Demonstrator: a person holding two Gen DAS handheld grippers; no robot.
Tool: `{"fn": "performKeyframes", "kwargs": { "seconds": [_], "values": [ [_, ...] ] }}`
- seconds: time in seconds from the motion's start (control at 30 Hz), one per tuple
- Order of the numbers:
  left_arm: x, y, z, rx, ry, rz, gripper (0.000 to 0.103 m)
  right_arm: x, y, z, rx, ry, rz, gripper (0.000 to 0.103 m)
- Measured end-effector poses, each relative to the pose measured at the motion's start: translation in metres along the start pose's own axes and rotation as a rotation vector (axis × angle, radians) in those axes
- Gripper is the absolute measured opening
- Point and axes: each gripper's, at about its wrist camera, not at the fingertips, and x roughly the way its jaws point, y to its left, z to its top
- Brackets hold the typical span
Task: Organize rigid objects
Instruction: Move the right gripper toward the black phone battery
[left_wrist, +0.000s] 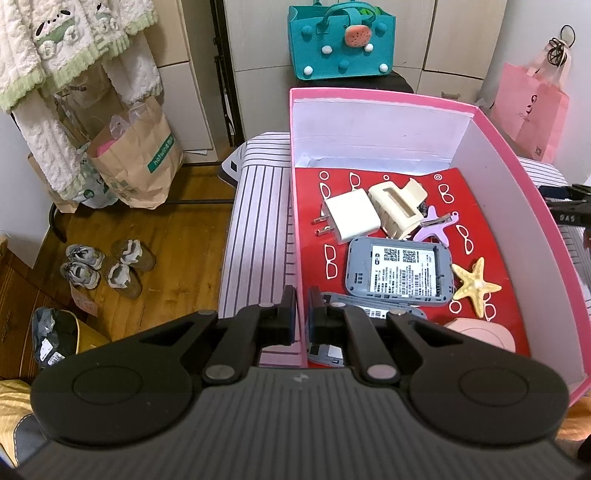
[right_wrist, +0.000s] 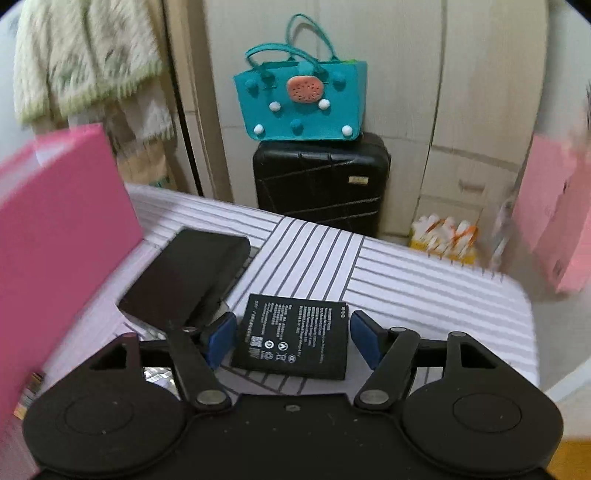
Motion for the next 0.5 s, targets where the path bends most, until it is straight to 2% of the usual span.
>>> {"fn": "performKeyframes", "kwargs": {
  "seconds": [0.13, 0.17, 0.2, 0.37, 0.5],
  "values": [
    [0.000, 0.000, 0.000, 0.001, 0.000, -0.001, 0.006, -0.001, -0.010, 0.001, 0.041, 0.005, 0.023, 0.077],
    [0.001, 0.000, 0.000, 0.002, 0.002, -0.002, 0.006, -0.001, -0.012, 0.001, 0.043, 0.003, 0.020, 0.075],
    [0.001, 0.000, 0.000, 0.003, 0.002, 0.000, 0.006, -0.002, -0.011, 0.000, 0.027, -0.002, 0.015, 0.069],
    [0.001, 0.000, 0.000, 0.001, 0.002, -0.002, 0.006, -0.008, -0.020, -0.001, 0.123, 0.002, 0.057, 0.068],
    [0.000, 0.000, -0.001, 0.006, -0.004, 0.000, 0.006, -0.014, -0.018, -0.005, 0.130, -0.001, 0.057, 0.068]
  ]
}}
